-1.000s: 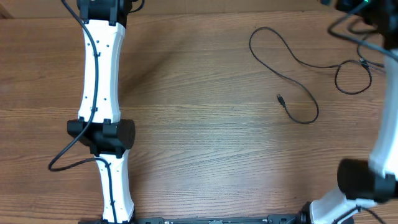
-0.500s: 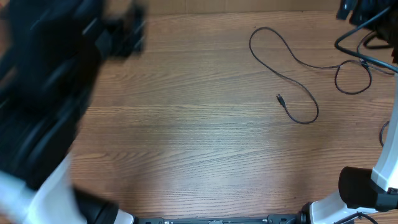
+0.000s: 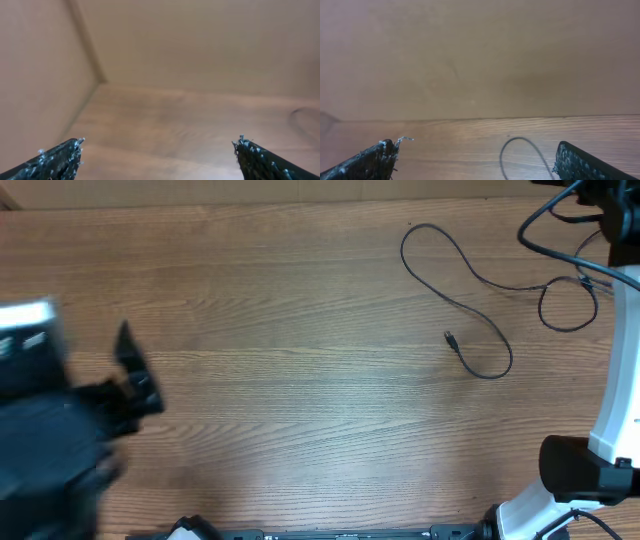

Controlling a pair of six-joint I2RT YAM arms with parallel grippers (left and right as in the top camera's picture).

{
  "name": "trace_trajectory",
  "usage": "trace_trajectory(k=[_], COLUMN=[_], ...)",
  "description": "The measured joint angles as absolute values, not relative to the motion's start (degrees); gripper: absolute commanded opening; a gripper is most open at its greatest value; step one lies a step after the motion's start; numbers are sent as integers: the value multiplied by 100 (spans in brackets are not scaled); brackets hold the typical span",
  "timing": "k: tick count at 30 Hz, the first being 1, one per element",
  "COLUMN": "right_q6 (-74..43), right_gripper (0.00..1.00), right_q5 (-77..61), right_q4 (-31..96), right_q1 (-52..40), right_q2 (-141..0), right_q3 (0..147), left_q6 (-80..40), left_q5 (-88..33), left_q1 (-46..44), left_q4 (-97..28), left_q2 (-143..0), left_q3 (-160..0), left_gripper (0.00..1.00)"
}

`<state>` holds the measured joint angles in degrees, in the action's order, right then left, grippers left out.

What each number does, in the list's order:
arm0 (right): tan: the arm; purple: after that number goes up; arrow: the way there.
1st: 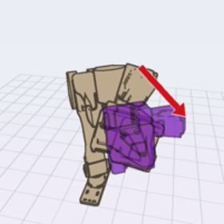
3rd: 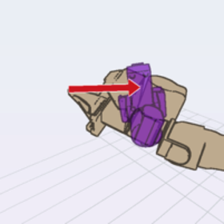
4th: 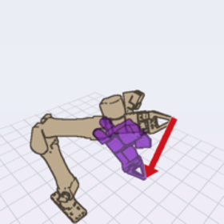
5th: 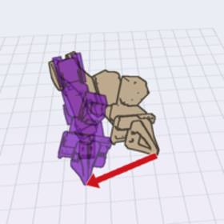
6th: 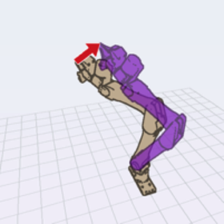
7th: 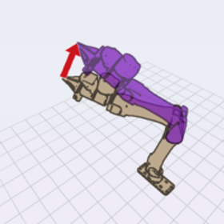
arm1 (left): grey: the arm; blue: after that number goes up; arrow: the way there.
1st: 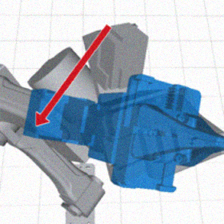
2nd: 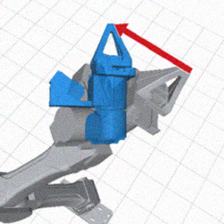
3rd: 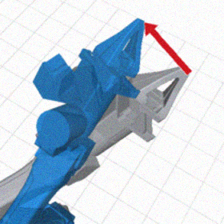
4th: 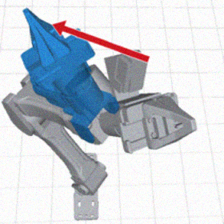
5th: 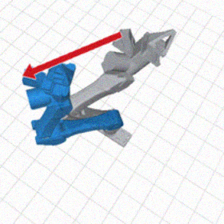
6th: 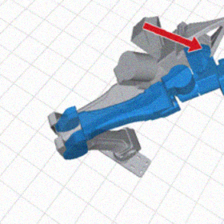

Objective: Untangle cables

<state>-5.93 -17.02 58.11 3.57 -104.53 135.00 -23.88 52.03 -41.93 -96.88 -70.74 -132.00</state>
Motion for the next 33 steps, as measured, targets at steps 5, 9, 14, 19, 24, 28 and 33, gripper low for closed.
trace_trajectory(k=[5,9,14,19,24,28,33], right_q6=[-593,-596,-593,-596,-598,-600,-598], right_gripper=[100,99,100,100,100,100,100], right_q5=[-1804,-1820,-1824,-1828,-1946,-2073,-2119], right_q4=[5778,5655,5478,5448,5454,5627,6189], right_q1=[235,185,183,183,183,158,14], right_q2=[-10453,-10453,-10455,-10455,-10455,-10455,-10455], right_q3=[13500,13500,13500,13500,13500,13500,13500], left_q6=[-2630,-2700,-2665,-1940,-220,919,1959], left_q5=[5599,5776,5983,5579,4204,3599,2974], left_q1=[-4202,-4202,-4202,-4202,-4202,-4112,-3395], left_q4=[-9682,-9682,-9640,-8882,-7395,-6300,-4965], left_q2=[-7487,-7483,-7242,-7181,-7395,-7736,-8274], left_q3=[-12722,-12704,-12711,-12724,-12728,-12724,-12722], left_gripper=[100,100,100,99,99,100,100])
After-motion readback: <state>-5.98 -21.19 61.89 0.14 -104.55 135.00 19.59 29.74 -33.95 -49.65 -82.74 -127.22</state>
